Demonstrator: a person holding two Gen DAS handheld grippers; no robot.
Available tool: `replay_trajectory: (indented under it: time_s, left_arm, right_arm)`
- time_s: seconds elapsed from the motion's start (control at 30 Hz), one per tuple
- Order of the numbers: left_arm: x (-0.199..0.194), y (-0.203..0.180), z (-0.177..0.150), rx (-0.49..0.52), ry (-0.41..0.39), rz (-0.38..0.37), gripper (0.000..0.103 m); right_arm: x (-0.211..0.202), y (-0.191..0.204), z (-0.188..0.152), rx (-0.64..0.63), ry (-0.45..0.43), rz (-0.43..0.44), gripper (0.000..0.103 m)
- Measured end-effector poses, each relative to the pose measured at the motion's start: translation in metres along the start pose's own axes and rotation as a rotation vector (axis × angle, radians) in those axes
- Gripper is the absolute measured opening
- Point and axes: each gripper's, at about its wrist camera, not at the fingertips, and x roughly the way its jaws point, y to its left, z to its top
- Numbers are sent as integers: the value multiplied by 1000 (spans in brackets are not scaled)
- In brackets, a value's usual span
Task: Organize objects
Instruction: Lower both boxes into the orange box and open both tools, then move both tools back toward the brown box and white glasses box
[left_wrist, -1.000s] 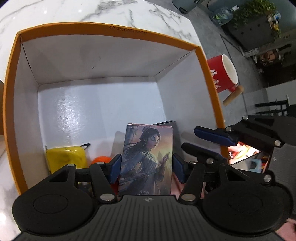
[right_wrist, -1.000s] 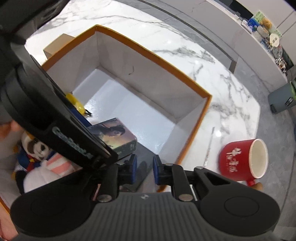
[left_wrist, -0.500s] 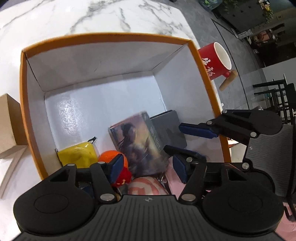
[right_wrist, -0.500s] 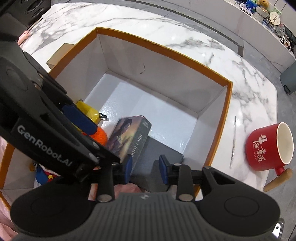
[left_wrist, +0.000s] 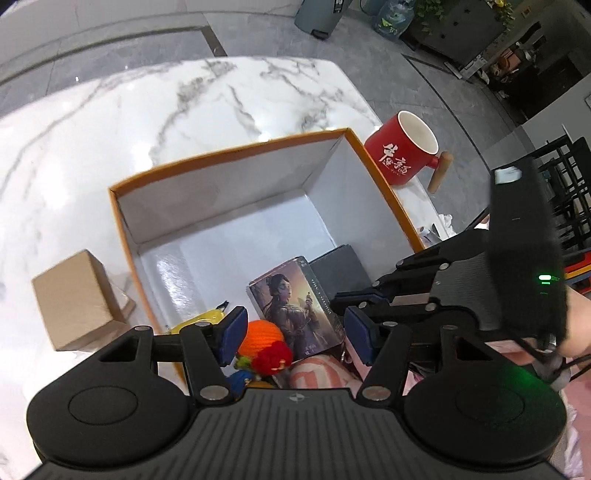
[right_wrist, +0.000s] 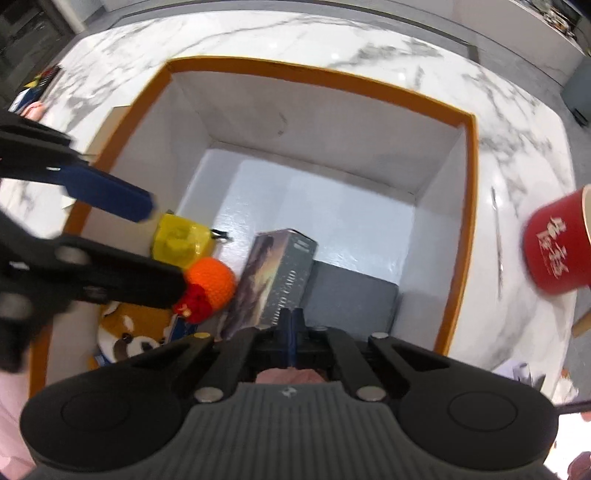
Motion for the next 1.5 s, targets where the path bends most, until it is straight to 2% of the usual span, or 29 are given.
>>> replay_trajectory:
  time_s: [0.1, 0.33, 0.5, 0.63, 0.9, 1.1, 1.17, 1.2, 1.23, 1.3, 1.37, 1.5]
  left_arm:
    - [-7, -3, -3, 25, -12, 16, 71]
    - [-25, -1, -13, 53, -39, 38, 71]
    - [-49, 0, -25, 96, -84, 67, 71]
    - [-73, 4, -40, 137, -124, 110, 70]
    - [-120, 17, -75, 208, -190, 169, 70]
    - [-127, 32, -97, 295, -192, 224, 71]
    - [-123, 39, -101, 320, -188, 232, 71]
    - [-120, 43, -102, 332, -187, 239, 72]
    - [-117, 47, -103, 342, -182, 244, 72]
    - [-110, 56, -103, 360, -176, 243, 77]
    - [-102, 67, -102, 372, -170, 233, 79]
    - [-84, 90, -98, 379, -149, 213, 82]
  right_arm:
    - [11, 3, -4, 1, 41, -6, 0]
    - [10, 28, -6, -81, 33, -69, 0]
    - [-7, 35, -5, -97, -5, -134, 4]
    - [-32, 45, -6, -114, -56, -144, 6]
    - [-90, 78, -3, -172, -197, -59, 6]
    - [-109, 131, 6, -327, -282, -2, 7]
    - [-105, 146, 10, -391, -285, 6, 11]
    - [-103, 152, 12, -422, -286, 8, 17]
    - [-100, 158, 15, -455, -290, 7, 29]
    - [-94, 169, 22, -516, -294, 8, 39]
    - [-87, 177, 32, -567, -276, 12, 43]
    - [-71, 193, 50, -700, -244, -6, 63]
